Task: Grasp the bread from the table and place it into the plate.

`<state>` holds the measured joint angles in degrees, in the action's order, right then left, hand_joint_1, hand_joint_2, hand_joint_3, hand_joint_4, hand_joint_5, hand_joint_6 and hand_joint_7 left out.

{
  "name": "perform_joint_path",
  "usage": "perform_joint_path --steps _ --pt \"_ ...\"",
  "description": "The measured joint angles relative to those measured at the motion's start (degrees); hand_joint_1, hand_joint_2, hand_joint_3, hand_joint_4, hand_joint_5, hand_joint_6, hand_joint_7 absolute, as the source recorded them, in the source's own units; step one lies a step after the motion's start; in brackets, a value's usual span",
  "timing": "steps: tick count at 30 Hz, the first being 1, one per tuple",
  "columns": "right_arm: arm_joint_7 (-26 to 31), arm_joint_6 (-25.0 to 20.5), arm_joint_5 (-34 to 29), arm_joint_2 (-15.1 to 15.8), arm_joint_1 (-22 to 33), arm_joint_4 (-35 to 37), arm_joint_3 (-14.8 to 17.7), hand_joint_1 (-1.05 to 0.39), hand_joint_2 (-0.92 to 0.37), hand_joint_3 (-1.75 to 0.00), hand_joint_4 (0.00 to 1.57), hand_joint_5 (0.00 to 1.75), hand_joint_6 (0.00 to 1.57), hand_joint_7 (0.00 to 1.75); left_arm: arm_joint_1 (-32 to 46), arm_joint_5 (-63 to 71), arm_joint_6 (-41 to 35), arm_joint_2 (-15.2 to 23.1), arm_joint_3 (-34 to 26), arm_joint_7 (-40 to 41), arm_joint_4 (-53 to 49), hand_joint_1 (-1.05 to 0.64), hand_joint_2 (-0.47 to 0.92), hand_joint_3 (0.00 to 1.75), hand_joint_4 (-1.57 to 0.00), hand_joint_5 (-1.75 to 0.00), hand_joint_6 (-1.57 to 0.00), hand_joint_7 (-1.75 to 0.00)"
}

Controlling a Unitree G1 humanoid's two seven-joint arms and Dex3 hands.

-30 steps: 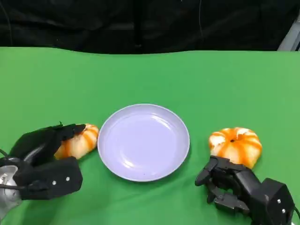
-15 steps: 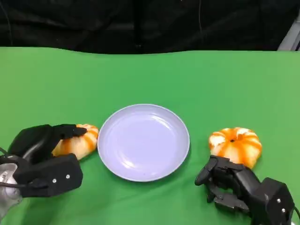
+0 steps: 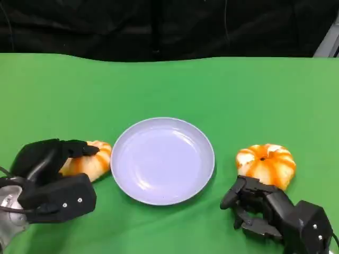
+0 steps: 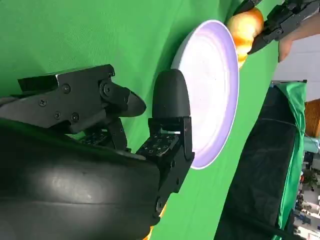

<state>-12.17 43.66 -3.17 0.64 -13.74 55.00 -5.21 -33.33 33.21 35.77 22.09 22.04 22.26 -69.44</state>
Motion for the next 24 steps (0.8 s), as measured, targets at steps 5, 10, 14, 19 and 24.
perform_joint_path --steps 5,10,14,19,24 --pt "0.0 0.0 0.0 0.0 0.0 0.0 0.0 0.06 -0.90 -0.61 0.69 1.70 0.73 1.32 0.1 -0.2 0.6 -0.1 -0.3 0.2 -0.1 -0.03 0.89 0.00 -0.66 -1.26 -1.23 -0.01" --pt "-0.2 0.0 0.1 0.0 0.0 0.0 0.1 0.06 -0.90 -0.61 0.68 1.71 0.73 1.33 0.7 -0.6 1.3 -0.5 -0.7 2.7 -0.1 -0.03 0.90 0.00 -0.62 -1.33 -1.22 -0.01" --pt "-0.1 0.0 0.1 0.0 0.0 0.0 0.1 0.06 -0.91 -0.61 0.69 1.71 0.73 1.34 0.8 -0.2 2.0 -0.7 -0.7 4.7 -0.2 -0.05 0.90 0.01 -0.62 -1.32 -1.22 -0.01" --pt "-0.1 0.0 0.0 0.0 -0.1 0.1 0.0 0.06 -0.91 -0.60 0.69 1.70 0.73 1.33 0.8 0.3 2.6 -1.3 -0.5 7.2 -0.2 -0.06 0.88 0.01 -0.70 -1.20 -1.22 -0.01" --pt "-0.2 0.3 0.0 0.0 -0.3 0.5 0.0 0.05 -0.91 -0.59 0.69 1.69 0.73 1.32 1.0 1.5 3.9 -1.3 -0.1 11.9 -0.1 -0.09 0.89 0.00 -0.68 -1.27 -1.22 -0.01"
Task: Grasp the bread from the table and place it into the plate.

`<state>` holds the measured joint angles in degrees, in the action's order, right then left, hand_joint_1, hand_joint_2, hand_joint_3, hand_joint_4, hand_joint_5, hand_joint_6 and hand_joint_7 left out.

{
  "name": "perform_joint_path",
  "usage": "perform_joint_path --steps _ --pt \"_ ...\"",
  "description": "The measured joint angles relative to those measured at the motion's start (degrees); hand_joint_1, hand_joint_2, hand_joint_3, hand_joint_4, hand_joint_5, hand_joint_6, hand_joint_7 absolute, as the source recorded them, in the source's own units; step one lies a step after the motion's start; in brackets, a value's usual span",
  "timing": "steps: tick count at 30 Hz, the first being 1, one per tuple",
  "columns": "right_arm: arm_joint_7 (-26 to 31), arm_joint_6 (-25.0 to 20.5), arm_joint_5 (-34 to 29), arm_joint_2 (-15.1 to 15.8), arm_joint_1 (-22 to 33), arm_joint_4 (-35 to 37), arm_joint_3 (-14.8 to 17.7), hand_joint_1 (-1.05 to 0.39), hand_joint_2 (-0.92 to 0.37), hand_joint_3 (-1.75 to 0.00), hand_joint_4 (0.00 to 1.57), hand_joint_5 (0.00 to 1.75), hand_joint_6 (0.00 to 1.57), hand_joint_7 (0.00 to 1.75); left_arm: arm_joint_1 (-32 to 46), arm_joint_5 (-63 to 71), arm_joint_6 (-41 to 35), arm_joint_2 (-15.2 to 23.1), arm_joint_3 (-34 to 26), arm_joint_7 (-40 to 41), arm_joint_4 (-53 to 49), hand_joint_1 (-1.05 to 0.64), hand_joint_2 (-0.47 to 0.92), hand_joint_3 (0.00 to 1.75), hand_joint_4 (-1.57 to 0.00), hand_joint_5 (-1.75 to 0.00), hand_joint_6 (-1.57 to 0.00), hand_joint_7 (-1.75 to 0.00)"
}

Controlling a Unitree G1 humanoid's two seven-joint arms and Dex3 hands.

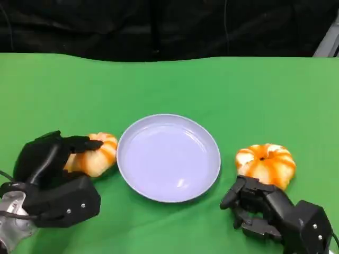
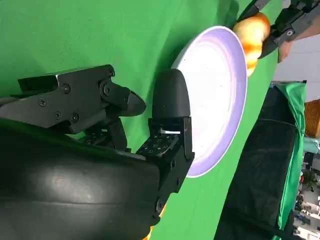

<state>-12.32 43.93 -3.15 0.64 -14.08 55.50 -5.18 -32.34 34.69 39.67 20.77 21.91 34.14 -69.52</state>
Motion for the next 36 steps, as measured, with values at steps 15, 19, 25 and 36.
perform_joint_path --steps 15,19,25,36 --pt "-0.1 0.1 0.0 0.0 -0.2 0.3 0.0 0.06 -0.90 -0.60 0.69 1.70 0.73 1.32 0.0 2.6 1.3 1.1 0.6 6.0 0.9 -0.08 0.87 0.00 -0.71 -1.22 -1.22 -0.02" --pt "-0.2 0.1 0.1 0.0 -0.2 0.3 0.1 0.05 -0.90 -0.60 0.68 1.69 0.73 1.32 0.0 2.5 0.7 1.1 0.6 5.3 0.8 -0.07 0.87 0.00 -0.72 -1.20 -1.22 -0.01" --pt "-0.2 0.2 0.0 0.0 -0.2 0.3 0.1 0.06 -0.91 -0.60 0.68 1.69 0.73 1.32 0.0 2.1 -0.2 1.1 0.5 4.6 0.7 -0.07 0.87 0.00 -0.72 -1.21 -1.23 -0.02" --pt "-0.8 0.1 0.2 0.1 -0.2 0.2 0.2 0.07 -0.89 -0.62 0.68 1.71 0.72 1.33 0.2 2.1 1.5 1.3 0.5 4.9 2.1 -0.09 0.88 0.00 -0.75 -1.17 -1.23 -0.02"
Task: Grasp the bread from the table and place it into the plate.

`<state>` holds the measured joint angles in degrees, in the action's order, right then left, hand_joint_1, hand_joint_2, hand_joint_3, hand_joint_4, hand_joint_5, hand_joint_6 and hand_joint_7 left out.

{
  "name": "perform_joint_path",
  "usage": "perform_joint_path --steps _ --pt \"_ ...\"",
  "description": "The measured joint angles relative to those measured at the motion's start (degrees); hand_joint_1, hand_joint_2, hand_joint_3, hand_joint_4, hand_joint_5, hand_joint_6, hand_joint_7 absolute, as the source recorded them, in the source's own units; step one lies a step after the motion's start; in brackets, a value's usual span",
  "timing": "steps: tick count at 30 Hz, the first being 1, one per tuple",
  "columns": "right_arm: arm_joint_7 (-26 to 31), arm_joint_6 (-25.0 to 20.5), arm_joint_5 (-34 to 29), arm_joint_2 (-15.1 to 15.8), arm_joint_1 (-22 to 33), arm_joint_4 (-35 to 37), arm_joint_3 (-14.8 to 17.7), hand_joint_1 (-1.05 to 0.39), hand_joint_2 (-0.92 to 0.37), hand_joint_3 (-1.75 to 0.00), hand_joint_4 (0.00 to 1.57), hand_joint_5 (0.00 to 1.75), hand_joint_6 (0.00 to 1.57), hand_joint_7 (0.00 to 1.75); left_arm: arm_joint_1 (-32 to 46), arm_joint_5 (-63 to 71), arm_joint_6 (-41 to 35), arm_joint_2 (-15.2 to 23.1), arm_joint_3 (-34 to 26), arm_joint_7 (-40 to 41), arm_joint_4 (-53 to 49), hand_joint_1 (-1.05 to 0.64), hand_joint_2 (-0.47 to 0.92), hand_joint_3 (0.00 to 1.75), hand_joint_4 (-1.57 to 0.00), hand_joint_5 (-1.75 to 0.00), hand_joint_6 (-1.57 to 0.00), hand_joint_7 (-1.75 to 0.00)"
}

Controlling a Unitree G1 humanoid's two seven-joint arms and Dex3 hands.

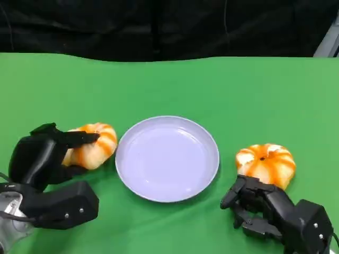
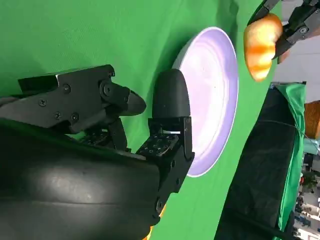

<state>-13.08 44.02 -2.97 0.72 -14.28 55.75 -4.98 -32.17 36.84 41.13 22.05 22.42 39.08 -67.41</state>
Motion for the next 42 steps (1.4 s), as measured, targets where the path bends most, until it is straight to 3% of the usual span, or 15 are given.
perform_joint_path --steps 12,24,35,42 --pt "0.5 -0.3 -0.1 0.0 -0.1 0.0 -0.1 0.06 -0.88 -0.64 0.69 1.71 0.72 1.34 1.8 1.6 2.6 1.1 0.0 1.7 9.0 -0.10 0.89 0.00 -0.74 -1.20 -1.24 -0.02" --pt "0.7 -0.2 -0.2 0.0 -0.2 0.1 -0.2 0.05 -0.88 -0.65 0.68 1.74 0.71 1.37 2.5 1.7 2.4 0.7 -0.1 0.7 14.2 -0.09 0.90 0.01 -0.74 -1.12 -1.21 -0.01" --pt "1.0 -0.4 -0.2 -0.4 -0.2 0.0 -0.2 0.05 -0.86 -0.66 0.68 1.75 0.70 1.38 2.0 2.1 1.6 -2.8 1.4 -5.2 16.1 -0.07 0.89 0.00 -0.74 -1.14 -1.21 -0.01" --pt "2.0 -0.9 -0.5 -0.5 -0.1 -0.5 -0.4 0.04 -0.85 -0.67 0.69 1.73 0.72 1.35 -1.5 2.3 2.7 -5.6 3.1 -6.4 10.9 -0.08 0.88 0.00 -0.75 -1.13 -1.21 -0.01"
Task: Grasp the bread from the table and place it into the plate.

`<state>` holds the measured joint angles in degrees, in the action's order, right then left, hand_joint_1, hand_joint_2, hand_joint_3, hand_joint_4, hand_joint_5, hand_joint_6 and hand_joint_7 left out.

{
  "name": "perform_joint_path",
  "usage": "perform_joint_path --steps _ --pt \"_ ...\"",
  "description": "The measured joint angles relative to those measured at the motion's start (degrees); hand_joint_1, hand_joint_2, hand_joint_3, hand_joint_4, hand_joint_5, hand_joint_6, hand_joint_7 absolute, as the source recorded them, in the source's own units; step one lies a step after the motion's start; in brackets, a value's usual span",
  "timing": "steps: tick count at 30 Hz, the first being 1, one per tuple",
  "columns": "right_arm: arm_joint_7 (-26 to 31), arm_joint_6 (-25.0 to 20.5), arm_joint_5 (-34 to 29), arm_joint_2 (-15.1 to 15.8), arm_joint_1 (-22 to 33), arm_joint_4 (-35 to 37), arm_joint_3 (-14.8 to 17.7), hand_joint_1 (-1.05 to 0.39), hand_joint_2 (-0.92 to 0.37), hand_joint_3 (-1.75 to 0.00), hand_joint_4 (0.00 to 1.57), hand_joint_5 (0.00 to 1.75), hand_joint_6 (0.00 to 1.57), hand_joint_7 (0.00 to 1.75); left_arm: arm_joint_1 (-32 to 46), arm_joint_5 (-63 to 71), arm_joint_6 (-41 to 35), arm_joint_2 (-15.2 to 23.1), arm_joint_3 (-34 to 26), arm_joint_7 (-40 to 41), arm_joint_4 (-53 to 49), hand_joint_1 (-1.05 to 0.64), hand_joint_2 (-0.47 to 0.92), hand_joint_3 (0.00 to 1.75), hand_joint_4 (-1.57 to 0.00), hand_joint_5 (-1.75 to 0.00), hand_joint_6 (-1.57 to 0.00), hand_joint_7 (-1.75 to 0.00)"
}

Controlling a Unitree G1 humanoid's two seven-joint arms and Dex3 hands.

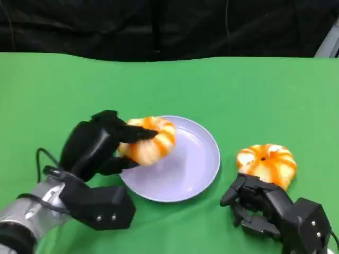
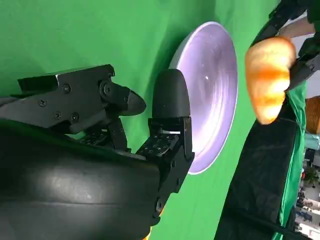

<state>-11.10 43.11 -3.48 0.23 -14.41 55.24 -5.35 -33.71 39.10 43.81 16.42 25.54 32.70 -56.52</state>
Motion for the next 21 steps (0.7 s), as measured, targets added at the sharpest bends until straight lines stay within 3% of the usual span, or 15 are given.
perform_joint_path --steps 16,20,21 --pt "0.9 0.4 -1.1 -0.1 0.1 -0.1 -0.1 0.03 -0.79 -0.76 0.68 1.72 0.72 1.34 -4.2 0.4 2.0 -3.7 1.9 -0.6 -6.6 -0.06 0.89 0.00 -0.72 -1.16 -1.19 0.00" --pt "0.9 0.4 -1.1 -0.1 0.1 -0.1 -0.1 0.04 -0.78 -0.78 0.69 1.72 0.72 1.35 -4.5 0.5 1.9 -3.9 2.1 -0.6 -6.8 -0.09 0.90 0.00 -0.73 -1.11 -1.18 0.00" --pt "0.9 0.4 -1.1 -0.1 0.1 -0.1 -0.1 0.03 -0.78 -0.78 0.69 1.72 0.72 1.35 -4.5 0.5 1.9 -3.9 2.2 -0.6 -6.9 -0.11 0.90 0.00 -0.75 -1.02 -1.15 0.00"
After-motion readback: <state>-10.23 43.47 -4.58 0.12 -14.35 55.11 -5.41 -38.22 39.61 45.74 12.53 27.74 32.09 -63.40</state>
